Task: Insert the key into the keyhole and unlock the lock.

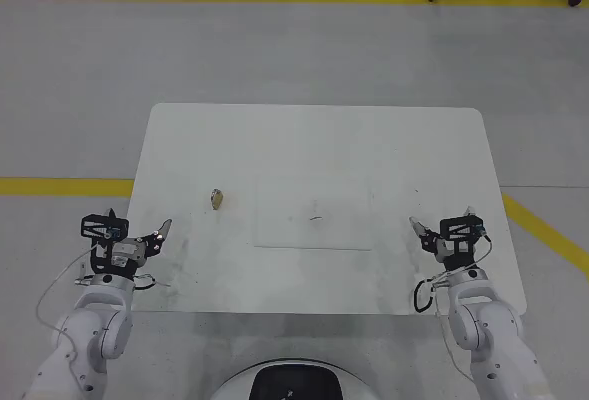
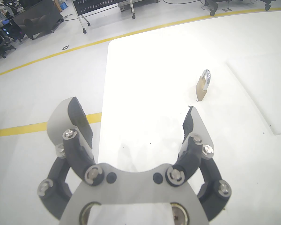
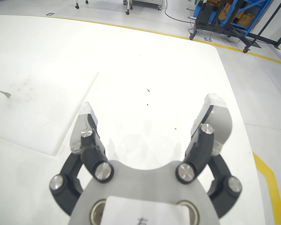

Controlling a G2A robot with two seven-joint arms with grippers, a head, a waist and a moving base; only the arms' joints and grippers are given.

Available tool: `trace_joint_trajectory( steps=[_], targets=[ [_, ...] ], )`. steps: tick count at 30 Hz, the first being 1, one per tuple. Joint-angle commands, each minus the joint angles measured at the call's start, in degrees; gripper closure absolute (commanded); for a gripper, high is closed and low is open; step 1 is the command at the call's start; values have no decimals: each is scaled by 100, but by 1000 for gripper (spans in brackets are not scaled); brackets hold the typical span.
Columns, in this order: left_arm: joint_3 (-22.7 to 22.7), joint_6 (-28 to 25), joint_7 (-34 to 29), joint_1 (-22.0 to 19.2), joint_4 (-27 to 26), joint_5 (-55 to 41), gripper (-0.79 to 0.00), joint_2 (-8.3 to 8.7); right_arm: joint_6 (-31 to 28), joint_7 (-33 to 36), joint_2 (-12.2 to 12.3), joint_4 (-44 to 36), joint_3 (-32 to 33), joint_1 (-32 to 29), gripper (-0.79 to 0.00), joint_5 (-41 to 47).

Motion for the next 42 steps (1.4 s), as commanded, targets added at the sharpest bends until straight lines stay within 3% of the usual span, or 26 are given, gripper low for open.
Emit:
trace_joint_trajectory(
  steps=[1, 7, 12, 23, 29, 31, 32, 33, 34, 40, 42],
  targets=[
    [0, 0, 0, 0, 0, 0, -784, 0, 0, 0, 0, 0, 0, 0, -784, 0],
    [0, 0, 0, 0, 0, 0, -785, 0, -165, -19, -3, -61, -41, 43, -785, 62],
    [0, 0, 0, 0, 0, 0, -785, 0, -1082, 62, 15, -190, -193, 243, -785, 216],
    [0, 0, 0, 0, 0, 0, -785, 0, -1095, 84, 16, -186, -198, 264, -785, 186],
    [0, 0, 0, 0, 0, 0, -785, 0, -2460, 584, 46, -183, -742, 859, -785, 65],
    [0, 0, 0, 0, 0, 0, -785, 0, -3411, 717, 52, -26, -1059, 1202, -785, 382],
    [0, 0, 0, 0, 0, 0, -785, 0, -3650, 773, 55, 46, -1117, 1296, -650, 491],
    [0, 0, 0, 0, 0, 0, -785, 0, -4016, 968, 63, 172, -1223, 1500, -465, 585],
    [0, 0, 0, 0, 0, 0, -785, 0, -4163, 1105, 63, 256, -1306, 1646, -400, 613],
    [0, 0, 0, 0, 0, 0, -785, 0, -4271, 2055, -3, 923, -1929, 2536, -391, 790],
    [0, 0, 0, 0, 0, 0, -785, 0, -4181, 2379, -36, 1144, -2149, 2817, -428, 763]
  ],
)
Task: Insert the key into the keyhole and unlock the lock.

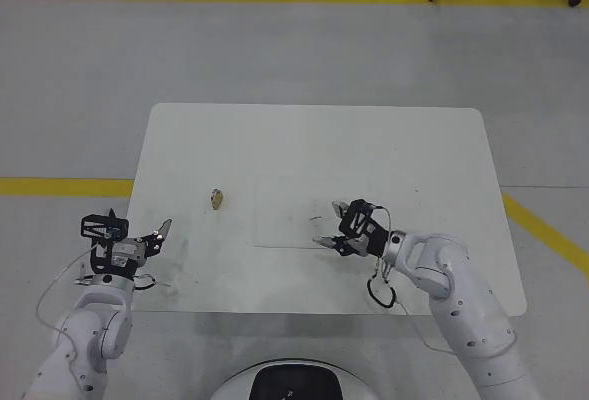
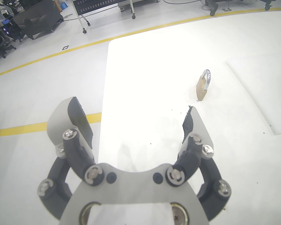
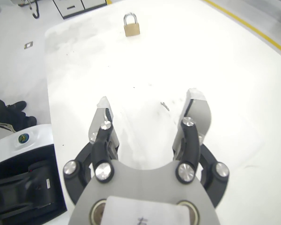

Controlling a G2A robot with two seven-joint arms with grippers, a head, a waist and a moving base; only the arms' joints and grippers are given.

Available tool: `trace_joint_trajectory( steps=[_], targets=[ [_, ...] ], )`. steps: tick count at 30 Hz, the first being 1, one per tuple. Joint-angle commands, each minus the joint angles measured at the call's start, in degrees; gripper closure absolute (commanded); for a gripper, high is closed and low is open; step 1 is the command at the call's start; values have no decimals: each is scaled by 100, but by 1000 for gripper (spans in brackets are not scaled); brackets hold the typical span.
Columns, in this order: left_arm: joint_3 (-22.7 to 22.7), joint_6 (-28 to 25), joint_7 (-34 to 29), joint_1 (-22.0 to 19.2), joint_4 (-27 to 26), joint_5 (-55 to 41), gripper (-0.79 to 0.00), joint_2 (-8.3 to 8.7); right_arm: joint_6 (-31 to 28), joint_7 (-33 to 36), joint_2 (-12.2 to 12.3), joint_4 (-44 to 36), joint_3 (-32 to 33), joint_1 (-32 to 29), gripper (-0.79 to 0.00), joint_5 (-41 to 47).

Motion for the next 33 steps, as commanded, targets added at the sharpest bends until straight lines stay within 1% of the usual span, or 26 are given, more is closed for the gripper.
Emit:
trace_joint_trajectory(
  steps=[1, 3, 5, 11, 13, 14, 17, 25, 28, 29, 30, 31, 32, 33],
  targets=[
    [0, 0, 0, 0, 0, 0, -785, 0, 105, 344, -33, 235, -225, 305, -425, -46],
    [0, 0, 0, 0, 0, 0, -785, 0, 226, 588, -56, 393, -378, 489, -428, -154],
    [0, 0, 0, 0, 0, 0, -785, 0, 194, 697, -75, 515, -501, 604, -471, -94],
    [0, 0, 0, 0, 0, 0, -785, 0, 387, 981, -90, 666, -655, 858, -419, -329],
    [0, 0, 0, 0, 0, 0, -785, 0, 416, 1040, -100, 695, -729, 916, -425, -373],
    [0, 0, 0, 0, 0, 0, -785, 0, 402, 1056, -105, 723, -766, 950, -394, -362],
    [0, 0, 0, 0, 0, 0, -785, 0, 318, 1073, -123, 801, -873, 1061, -366, -311],
    [0, 0, 0, 0, 0, 0, -785, 0, 360, 1292, -163, 940, -1128, 1334, -360, -423],
    [0, 0, 0, 0, 0, 0, -785, 0, 419, 1384, -189, 986, -1252, 1435, -339, -477],
    [0, 0, 0, 0, 0, 0, -785, 0, 433, 1402, -195, 1005, -1281, 1464, -314, -487],
    [0, 0, 0, 0, 0, 0, -785, 0, 446, 1419, -200, 1014, -1297, 1493, -234, -484],
    [0, 0, 0, 0, 0, 0, -785, 0, 453, 1418, -202, 1016, -1297, 1512, -108, -453],
    [0, 0, 0, 0, 0, 0, -785, 0, 426, 1423, -201, 1014, -1297, 1521, -3, -419],
    [0, 0, 0, 0, 0, 0, -785, 0, 393, 1446, -198, 1023, -1295, 1527, 0, -395]
  ],
)
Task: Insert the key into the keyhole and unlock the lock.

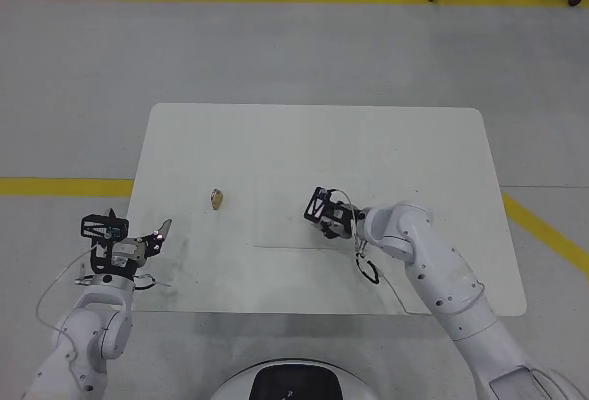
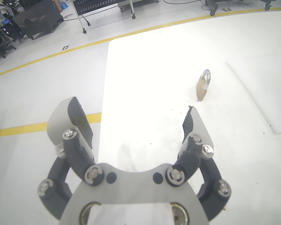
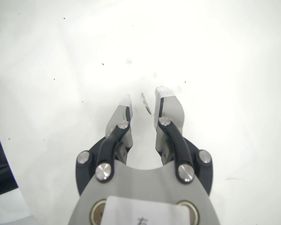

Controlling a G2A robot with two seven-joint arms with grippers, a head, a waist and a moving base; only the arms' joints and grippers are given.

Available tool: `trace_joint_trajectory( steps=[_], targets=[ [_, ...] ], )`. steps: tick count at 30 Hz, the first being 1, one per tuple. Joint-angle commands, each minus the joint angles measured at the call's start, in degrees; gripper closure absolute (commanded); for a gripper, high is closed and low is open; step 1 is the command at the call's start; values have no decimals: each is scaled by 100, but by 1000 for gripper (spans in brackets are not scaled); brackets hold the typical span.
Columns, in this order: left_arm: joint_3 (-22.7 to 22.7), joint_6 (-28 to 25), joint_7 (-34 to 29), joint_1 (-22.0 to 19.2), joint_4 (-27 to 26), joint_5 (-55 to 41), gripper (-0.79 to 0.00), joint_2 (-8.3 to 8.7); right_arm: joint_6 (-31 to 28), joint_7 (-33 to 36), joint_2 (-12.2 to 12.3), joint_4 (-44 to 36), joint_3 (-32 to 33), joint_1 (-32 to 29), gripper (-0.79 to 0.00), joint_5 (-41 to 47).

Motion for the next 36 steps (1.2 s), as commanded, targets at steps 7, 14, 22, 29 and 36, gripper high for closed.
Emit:
trace_joint_trajectory(
  steps=[7, 14, 22, 29, 36],
  targets=[
    [0, 0, 0, 0, 0, 0, -785, 0, -193, 176, 42, -151, 86, 21, 0, 135],
    [0, 0, 0, 0, 0, 0, -785, 0, -394, 50, 152, -647, 378, -285, 0, 187],
    [0, 0, 0, 0, 0, 0, -785, 0, -132, -850, 240, -1185, 930, -832, 0, 774],
    [0, 0, 0, 0, 0, 0, -785, 0, -24, -2227, 206, -971, 1217, -1242, 0, 2303],
    [0, 0, 0, 0, 0, 0, -785, 0, -999, -3194, 177, -422, 1240, -1449, 0, 3420]
  ],
)
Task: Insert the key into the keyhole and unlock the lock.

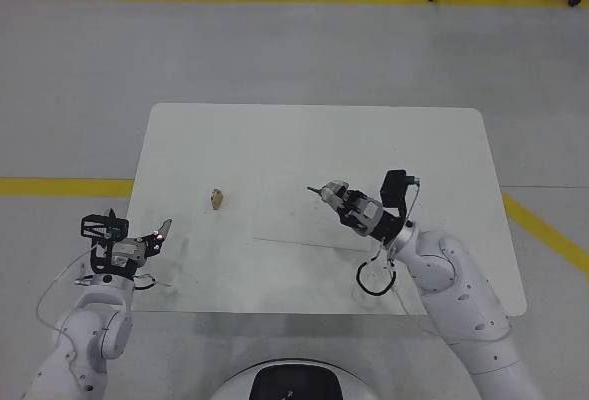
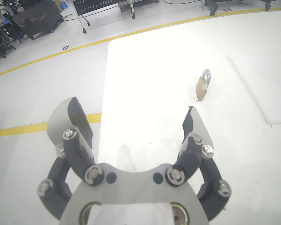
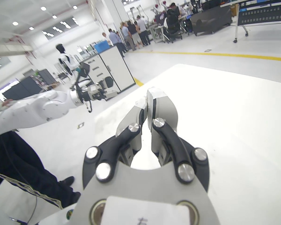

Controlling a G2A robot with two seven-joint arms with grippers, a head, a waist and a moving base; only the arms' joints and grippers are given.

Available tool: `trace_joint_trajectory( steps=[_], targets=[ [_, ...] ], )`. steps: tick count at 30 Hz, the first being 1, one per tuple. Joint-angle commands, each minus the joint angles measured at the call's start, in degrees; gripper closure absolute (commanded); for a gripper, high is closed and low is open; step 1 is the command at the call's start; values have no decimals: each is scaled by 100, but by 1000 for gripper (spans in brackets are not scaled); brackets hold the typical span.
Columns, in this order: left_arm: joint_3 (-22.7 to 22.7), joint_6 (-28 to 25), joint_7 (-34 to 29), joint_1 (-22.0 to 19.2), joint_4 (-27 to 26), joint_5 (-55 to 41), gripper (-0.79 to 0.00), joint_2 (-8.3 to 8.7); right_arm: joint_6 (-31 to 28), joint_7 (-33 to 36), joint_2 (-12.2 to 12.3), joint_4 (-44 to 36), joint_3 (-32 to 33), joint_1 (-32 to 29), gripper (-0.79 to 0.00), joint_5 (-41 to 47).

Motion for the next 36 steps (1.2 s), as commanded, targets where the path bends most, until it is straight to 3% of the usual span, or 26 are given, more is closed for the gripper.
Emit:
trace_joint_trajectory(
  steps=[1, 7, 9, 11, 14, 19, 21, 25, 28, 36],
  targets=[
    [0, 0, 0, 0, 0, 0, -785, 0, -264, -119, 3, 97, 6, -48, 0, 143],
    [-11, 11, 21, -6, -9, 56, -785, 2, -264, -119, 3, 97, 6, -48, 0, 143],
    [-144, 431, 82, 10, -48, 839, -785, 24, -264, -119, 3, 97, 6, -48, 0, 143],
    [-169, 530, 80, 6, -221, 639, -785, 2, -264, -119, 3, 97, 6, -48, 0, 143],
    [-246, 118, -68, -25, -475, 96, -785, -4, -266, -168, -3, 72, -7, -70, 0, 206],
    [-45, -1499, -692, -338, -652, -2124, -785, -23, -832, -264, -36, 278, -212, 5, 0, 790],
    [151, -1903, -1055, -485, -673, -2735, -785, -29, -1024, -186, -53, 432, -334, 135, 0, 1094],
    [681, -2130, -1645, -925, -700, -3680, -785, -70, -1211, -135, -75, 619, -492, 376, 0, 1659],
    [902, -2053, -2017, -1237, -860, -3763, -785, -79, -1211, -144, -55, 487, -524, 397, 0, 1893],
    [936, -1992, -2093, -1288, -914, -3744, -785, -80, -1211, -217, -13, 301, -504, 304, 0, 2189]
  ],
)
